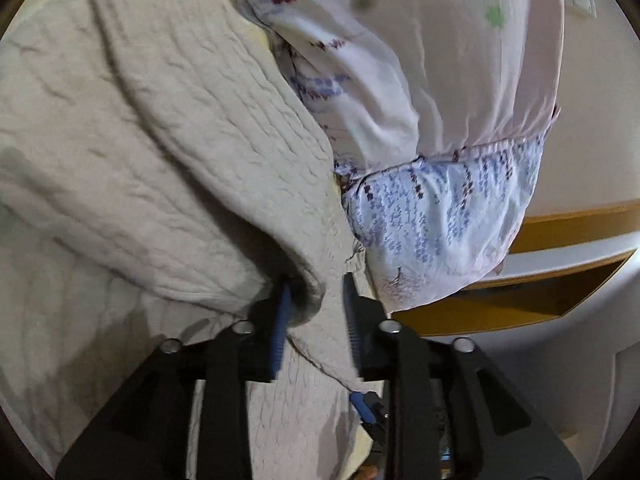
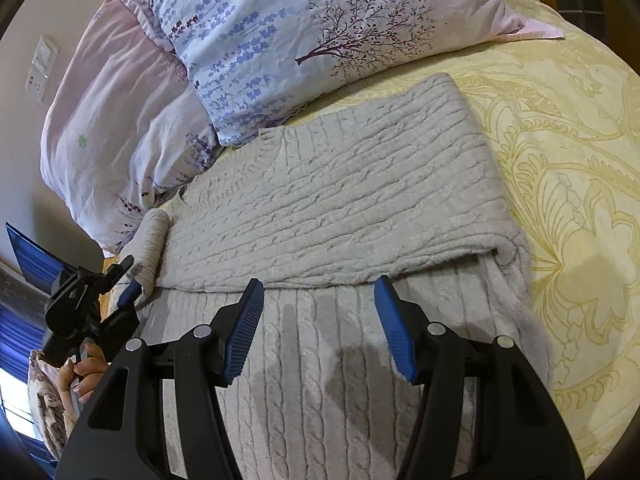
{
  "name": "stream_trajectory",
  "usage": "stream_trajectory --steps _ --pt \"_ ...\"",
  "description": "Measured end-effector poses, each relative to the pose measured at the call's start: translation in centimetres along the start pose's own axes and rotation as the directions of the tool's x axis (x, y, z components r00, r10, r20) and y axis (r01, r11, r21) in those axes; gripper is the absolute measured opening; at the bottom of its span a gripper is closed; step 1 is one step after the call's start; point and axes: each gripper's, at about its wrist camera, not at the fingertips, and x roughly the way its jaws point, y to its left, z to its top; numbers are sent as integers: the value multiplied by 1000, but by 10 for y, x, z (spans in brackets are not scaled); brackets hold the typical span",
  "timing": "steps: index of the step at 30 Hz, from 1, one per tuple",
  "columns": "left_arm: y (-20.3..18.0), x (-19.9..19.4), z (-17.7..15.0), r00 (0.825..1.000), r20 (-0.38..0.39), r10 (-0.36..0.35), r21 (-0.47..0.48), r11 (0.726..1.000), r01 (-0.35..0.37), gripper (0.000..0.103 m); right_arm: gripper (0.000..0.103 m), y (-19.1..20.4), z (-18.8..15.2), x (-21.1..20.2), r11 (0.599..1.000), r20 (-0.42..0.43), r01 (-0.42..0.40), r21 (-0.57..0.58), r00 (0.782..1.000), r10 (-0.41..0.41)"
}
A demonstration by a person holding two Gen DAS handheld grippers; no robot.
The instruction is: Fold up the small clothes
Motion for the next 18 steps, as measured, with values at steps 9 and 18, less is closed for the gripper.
stream_trajectory --steps 9,18 --pt "30 -43 29 991 135 24 -153 988 -3 31 60 1 0 1 1000 -1 -11 -8 1000 11" --pt "17 -46 52 976 211 46 -122 992 -20 8 60 -9 2 -7 1000 24 -9 9 1000 9"
